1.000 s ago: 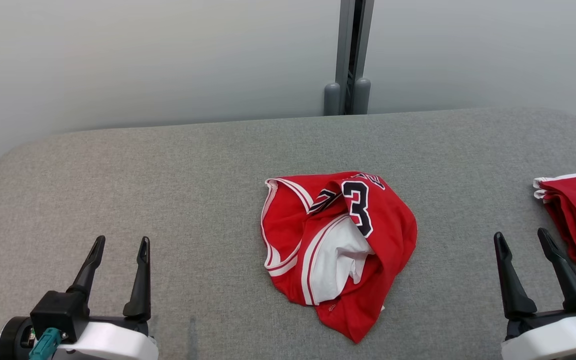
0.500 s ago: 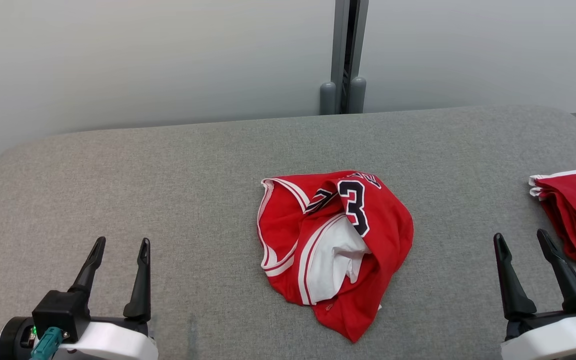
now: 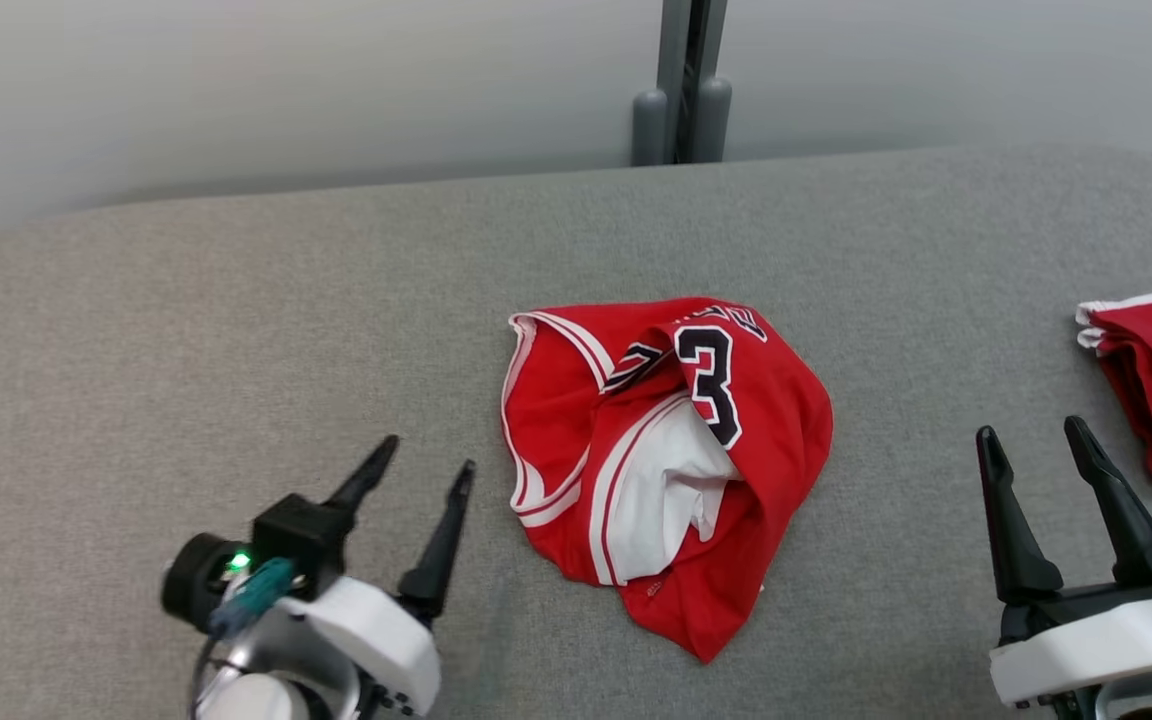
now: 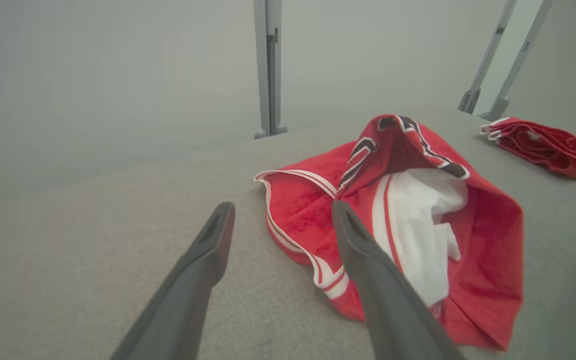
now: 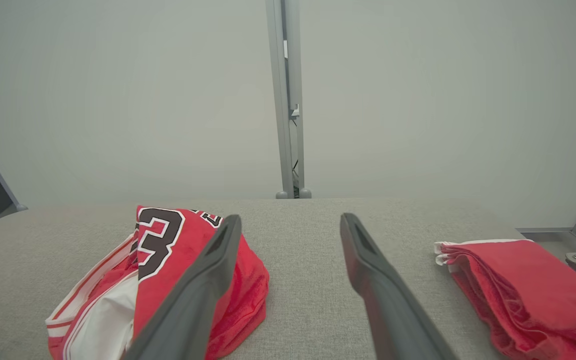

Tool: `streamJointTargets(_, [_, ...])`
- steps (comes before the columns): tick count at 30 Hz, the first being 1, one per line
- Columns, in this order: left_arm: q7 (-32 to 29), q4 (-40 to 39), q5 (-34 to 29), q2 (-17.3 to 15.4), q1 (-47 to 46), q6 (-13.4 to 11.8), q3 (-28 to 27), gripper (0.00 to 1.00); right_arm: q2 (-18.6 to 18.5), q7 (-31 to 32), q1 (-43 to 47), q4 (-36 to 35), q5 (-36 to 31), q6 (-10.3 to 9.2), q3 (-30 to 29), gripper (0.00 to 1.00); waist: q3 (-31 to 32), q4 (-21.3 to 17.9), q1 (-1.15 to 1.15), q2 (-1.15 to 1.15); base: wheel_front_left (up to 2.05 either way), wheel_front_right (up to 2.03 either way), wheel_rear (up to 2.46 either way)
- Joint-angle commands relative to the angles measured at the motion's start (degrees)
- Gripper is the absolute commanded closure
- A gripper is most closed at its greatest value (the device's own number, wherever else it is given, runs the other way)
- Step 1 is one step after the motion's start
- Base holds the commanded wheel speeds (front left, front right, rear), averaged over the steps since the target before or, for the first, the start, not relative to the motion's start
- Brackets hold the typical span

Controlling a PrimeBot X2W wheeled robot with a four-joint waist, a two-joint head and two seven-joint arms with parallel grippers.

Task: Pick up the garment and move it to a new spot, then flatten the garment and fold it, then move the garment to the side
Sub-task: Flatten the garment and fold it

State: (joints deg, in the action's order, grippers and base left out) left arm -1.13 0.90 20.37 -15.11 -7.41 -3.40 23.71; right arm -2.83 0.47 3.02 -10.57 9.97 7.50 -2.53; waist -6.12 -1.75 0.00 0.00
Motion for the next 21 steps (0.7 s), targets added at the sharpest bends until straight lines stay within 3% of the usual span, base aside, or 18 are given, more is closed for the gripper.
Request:
streamJointTargets(1, [-1.8, 1.5, 0.4, 0.2, -2.2, 1.7, 1.4, 0.0, -0.2, -0.6, -1.0, 0.1, -0.1, -0.02, 0.0, 0.0, -2.1, -1.3, 0.0, 0.0, 0.0, 0.0, 0.0])
streamJointTargets(10, [-9.8, 9.0, 1.0, -0.6, -9.6, 8.5, 7.6, 0.0, -0.2, -2.0, -3.5, 1.6, 0.8, -0.02, 1.3, 0.0, -6.9, -4.4, 0.0, 0.0, 0.0, 0.0, 0.0])
streamJointTargets(20, [-14.6, 16.0, 0.9, -4.7, -16.2, 10.7, 14.2, 0.0, -0.2, -3.8, -5.8, 4.0, 1.6, -0.02, 1.8, 0.0, -10.0, -7.0, 0.0, 0.0, 0.0, 0.0, 0.0])
streamJointTargets(21, [-15.0, 16.5, 1.2, -5.0, -16.7, 10.8, 14.5, 0.3, -0.2, -3.9, -6.0, 4.1, 1.7, -0.02, 1.8, 0.0, -10.1, -7.2, 0.0, 0.0, 0.0, 0.0, 0.0])
